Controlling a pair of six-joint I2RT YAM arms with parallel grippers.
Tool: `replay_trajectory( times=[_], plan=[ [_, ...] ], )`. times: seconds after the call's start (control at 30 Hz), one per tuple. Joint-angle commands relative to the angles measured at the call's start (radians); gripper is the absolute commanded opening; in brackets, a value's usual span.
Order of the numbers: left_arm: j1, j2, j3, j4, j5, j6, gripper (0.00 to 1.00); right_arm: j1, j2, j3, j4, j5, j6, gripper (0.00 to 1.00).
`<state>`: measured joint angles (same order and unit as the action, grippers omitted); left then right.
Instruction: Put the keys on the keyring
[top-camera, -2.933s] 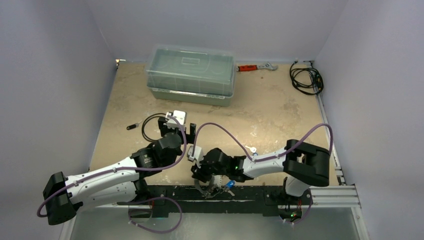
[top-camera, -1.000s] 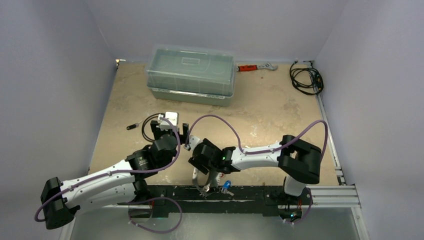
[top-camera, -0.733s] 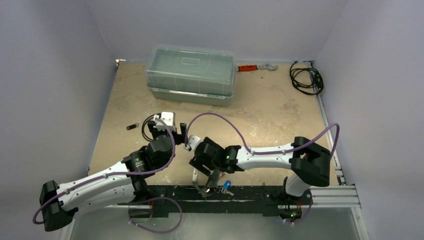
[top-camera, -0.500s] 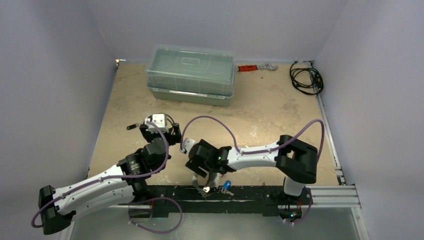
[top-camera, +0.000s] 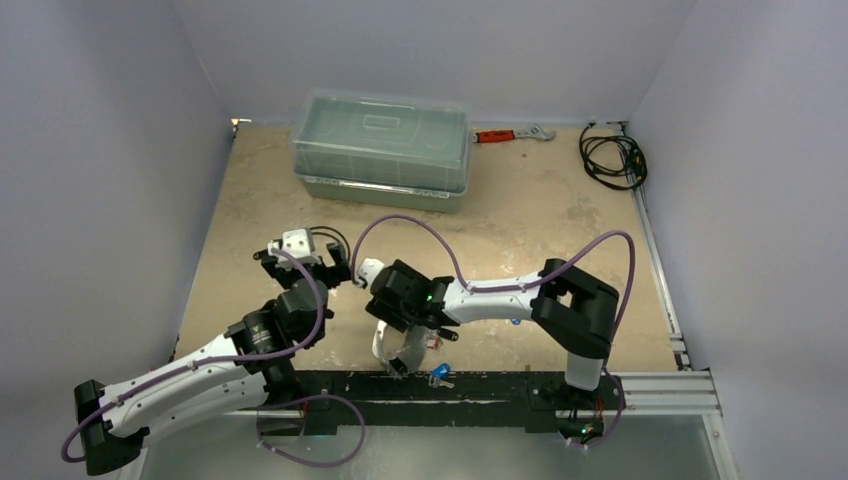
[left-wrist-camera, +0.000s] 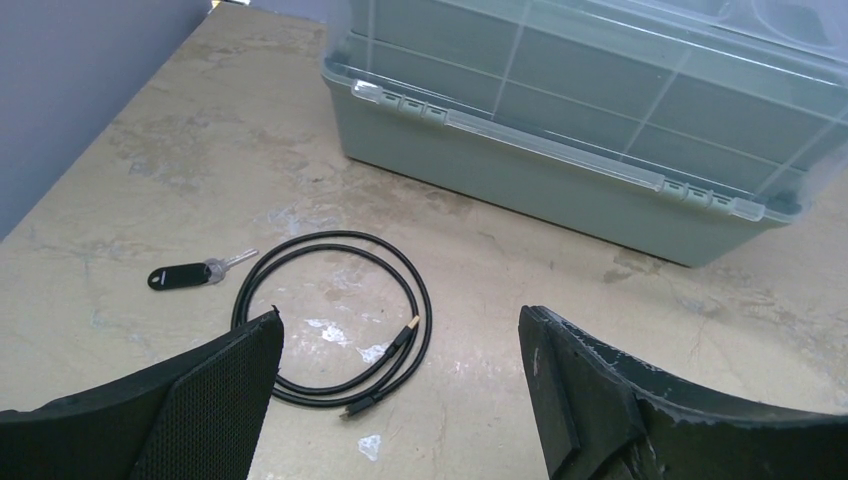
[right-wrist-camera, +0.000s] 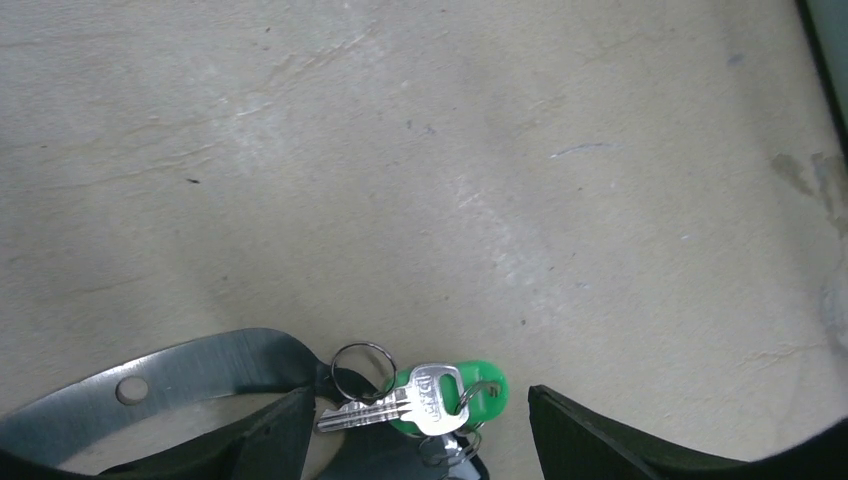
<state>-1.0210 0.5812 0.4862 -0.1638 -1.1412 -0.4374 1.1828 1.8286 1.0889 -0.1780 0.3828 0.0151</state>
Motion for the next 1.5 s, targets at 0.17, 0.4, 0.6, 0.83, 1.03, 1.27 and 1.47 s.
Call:
replay_trajectory(
  times=[0.17,0.4,0.6,0.83,1.03,1.27,1.47],
  plan=[
    [-0.013,-0.03,0.0,-0.003,0.036,-0.011,0.87,-0.104,-0.164,-0.044,0.045,-0.056,-0.009,0.79],
    [-0.014,-0.034,-0.005,0.007,0.037,-0.004,0.87,-0.101,-0.367,-0.132,0.029,-0.26,-0.033,0.77],
    [-0.013,-0.032,-0.01,0.016,0.036,0.004,0.87,0.034,-0.414,-0.246,0.119,-0.486,-0.113,0.74],
    [-0.014,-0.034,-0.019,0.036,0.038,0.02,0.87,0.067,-0.41,-0.325,0.232,-0.576,-0.187,0.7],
    [-0.013,-0.032,-0.019,0.039,0.038,0.021,0.87,0.089,-0.346,-0.341,0.299,-0.563,-0.111,0.61],
    [-0.014,-0.032,-0.025,0.05,0.046,0.027,0.86,0.126,-0.276,-0.351,0.358,-0.535,-0.067,0.5],
    [-0.013,-0.035,-0.021,0.044,0.052,0.026,0.86,0.15,-0.239,-0.367,0.409,-0.502,-0.038,0.43]
  ],
)
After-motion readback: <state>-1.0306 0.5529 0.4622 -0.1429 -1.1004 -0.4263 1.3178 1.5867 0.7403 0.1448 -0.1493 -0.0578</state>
